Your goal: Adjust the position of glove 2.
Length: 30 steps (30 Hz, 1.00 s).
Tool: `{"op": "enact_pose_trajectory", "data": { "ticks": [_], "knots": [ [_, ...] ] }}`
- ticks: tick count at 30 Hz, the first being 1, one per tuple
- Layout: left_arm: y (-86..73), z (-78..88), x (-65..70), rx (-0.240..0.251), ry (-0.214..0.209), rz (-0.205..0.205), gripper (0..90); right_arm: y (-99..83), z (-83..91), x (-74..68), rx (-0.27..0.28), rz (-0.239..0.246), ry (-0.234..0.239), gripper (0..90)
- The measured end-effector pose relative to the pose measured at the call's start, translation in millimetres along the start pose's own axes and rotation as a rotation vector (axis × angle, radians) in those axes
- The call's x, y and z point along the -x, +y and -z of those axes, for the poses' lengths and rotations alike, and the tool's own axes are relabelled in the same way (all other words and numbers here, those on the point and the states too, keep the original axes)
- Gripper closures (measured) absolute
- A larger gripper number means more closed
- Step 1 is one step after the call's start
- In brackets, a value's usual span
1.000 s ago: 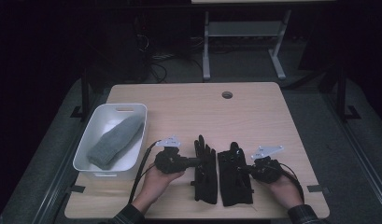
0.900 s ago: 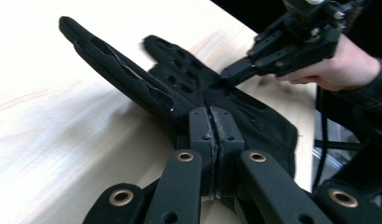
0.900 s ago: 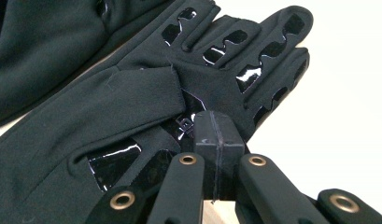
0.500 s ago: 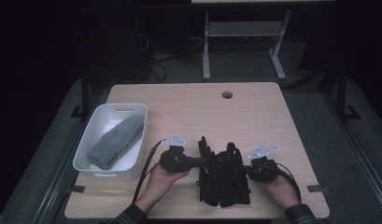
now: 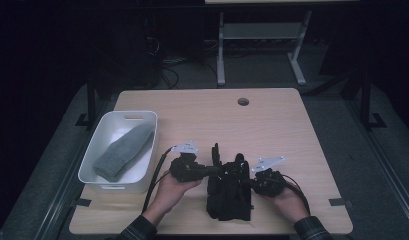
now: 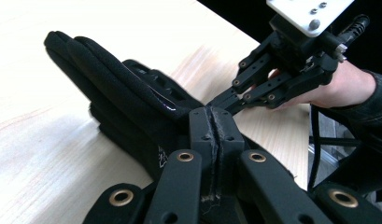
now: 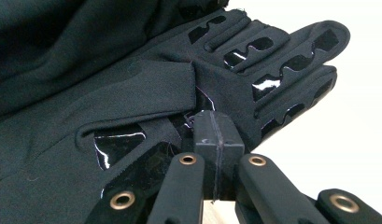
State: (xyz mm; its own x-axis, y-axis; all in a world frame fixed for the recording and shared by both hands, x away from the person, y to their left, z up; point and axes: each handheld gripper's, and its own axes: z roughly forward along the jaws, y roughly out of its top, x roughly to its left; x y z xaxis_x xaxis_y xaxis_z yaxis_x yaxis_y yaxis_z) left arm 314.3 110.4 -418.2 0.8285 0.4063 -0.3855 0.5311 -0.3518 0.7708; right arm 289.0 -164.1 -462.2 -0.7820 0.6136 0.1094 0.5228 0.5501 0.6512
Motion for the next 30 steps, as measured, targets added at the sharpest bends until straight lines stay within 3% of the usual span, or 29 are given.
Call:
{"op": "enact_pose_trajectory", "data": {
  "ticks": [12,15,19,23,24,30],
  "knots": [
    [5.8,-25.6,7.0,-0.04,-0.032,-0.016,88.1,8.0,-8.7,-8.3,0.001,0.016,0.024,90.0],
    [6.1,-31.1,7.0,-0.048,-0.036,-0.016,88.1,8.2,-8.7,-8.1,0.002,0.04,0.024,90.0],
    [5.7,-33.0,6.2,-0.049,-0.036,-0.018,88.0,-0.7,6.5,2.9,0.012,-0.001,0.015,90.0],
    [5.9,-33.2,5.0,-0.052,-0.04,-0.013,88.1,-8.8,9.7,9.0,-0.003,-0.026,0.012,90.0],
    [5.7,-34.5,5.6,-0.047,-0.039,-0.011,88.0,-10.9,8.8,9.1,-0.004,-0.036,0.03,90.0],
    [6.8,-39.4,7.4,-0.05,-0.043,-0.011,88.1,-6.6,0.8,1.4,-0.008,-0.005,0.057,90.0]
  ]
}}
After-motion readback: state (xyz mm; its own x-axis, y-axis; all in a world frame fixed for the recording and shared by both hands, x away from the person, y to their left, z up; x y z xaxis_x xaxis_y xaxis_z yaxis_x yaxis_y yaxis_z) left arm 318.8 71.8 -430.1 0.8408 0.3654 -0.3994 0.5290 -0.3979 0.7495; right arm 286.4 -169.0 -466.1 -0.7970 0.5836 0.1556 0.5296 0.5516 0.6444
